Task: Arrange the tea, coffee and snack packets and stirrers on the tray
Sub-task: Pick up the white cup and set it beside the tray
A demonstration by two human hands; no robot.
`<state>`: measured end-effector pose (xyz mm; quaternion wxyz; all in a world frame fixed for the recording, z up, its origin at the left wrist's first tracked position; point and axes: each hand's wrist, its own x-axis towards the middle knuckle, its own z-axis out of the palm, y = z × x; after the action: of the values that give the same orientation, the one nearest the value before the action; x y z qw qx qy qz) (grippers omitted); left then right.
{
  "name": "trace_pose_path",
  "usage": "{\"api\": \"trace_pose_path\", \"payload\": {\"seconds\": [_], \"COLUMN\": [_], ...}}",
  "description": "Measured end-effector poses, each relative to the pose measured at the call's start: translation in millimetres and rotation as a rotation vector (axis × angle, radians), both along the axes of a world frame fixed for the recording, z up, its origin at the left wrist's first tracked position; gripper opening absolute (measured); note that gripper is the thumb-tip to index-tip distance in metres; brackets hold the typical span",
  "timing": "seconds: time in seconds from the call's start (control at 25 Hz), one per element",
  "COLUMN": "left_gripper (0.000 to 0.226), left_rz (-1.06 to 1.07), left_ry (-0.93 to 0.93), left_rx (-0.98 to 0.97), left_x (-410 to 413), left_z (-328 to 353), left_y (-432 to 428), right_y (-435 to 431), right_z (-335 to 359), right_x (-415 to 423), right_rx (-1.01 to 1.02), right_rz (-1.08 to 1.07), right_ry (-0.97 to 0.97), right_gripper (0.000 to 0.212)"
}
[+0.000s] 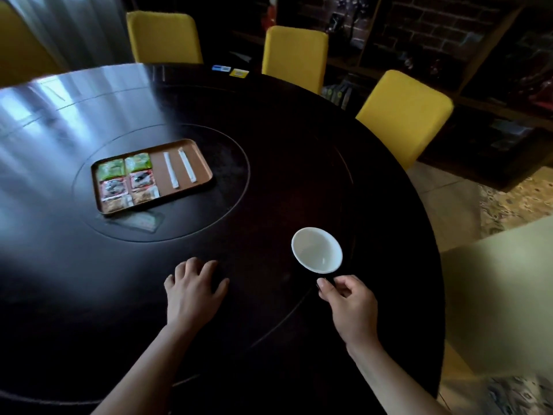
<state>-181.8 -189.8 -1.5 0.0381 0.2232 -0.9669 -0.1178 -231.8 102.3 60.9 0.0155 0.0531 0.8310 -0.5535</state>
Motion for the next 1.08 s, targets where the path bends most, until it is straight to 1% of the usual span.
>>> {"api": "trace_pose_path", "payload": {"seconds": [0.12, 0.24, 0.36, 0.64, 0.8, 0.88, 1.0, 1.08], "left_gripper": [0.057, 0.065, 0.070, 0.075, 0.076, 0.076, 0.076, 0.076], "left_rz": [0.077, 0.184, 0.203, 0.219, 0.222, 0.224, 0.226, 0.226], "left_ry": [-0.073, -0.133, -0.162, -0.114, -0.117, -0.112, -0.102, -0.094], "left_rx": [-0.053, -0.036, -0.026, -0.034, -0.033, -0.043, -0.048, -0.058], "left_x": [-26.8, -52.6, -65.2, -64.6, -66.7, -66.3, -66.7, -66.0], "left_z": [-6.0, -8.0, -15.3, -21.4, -21.7, -22.8, -23.4, -23.4], "left_y": [-34.2, -74.8, -96.4, -97.5, -98.5, -98.0, -99.1, -98.5], "right_y": [-23.9, -61.2, -103.2, -174.2, -204.1, -220.0, -245.2, -257.3], "right_z": [1.3, 2.1, 1.3, -22.4, -33.0, -32.8, -28.9, -30.7], "right_x": [-26.8, -63.0, -99.3, -163.4, -197.6, -214.6, -239.1, -253.3], "right_rx": [-0.011, -0.018, -0.031, -0.018, 0.002, -0.004, -0.064, -0.038], "right_rz": [0.071, 0.133, 0.181, 0.218, 0.245, 0.230, 0.166, 0.156], "right_ry": [0.008, -0.005, -0.019, -0.008, 0.019, 0.011, -0.049, -0.050], "right_gripper": [0.013, 0.016, 0.017, 0.018, 0.023, 0.021, 0.019, 0.020]}}
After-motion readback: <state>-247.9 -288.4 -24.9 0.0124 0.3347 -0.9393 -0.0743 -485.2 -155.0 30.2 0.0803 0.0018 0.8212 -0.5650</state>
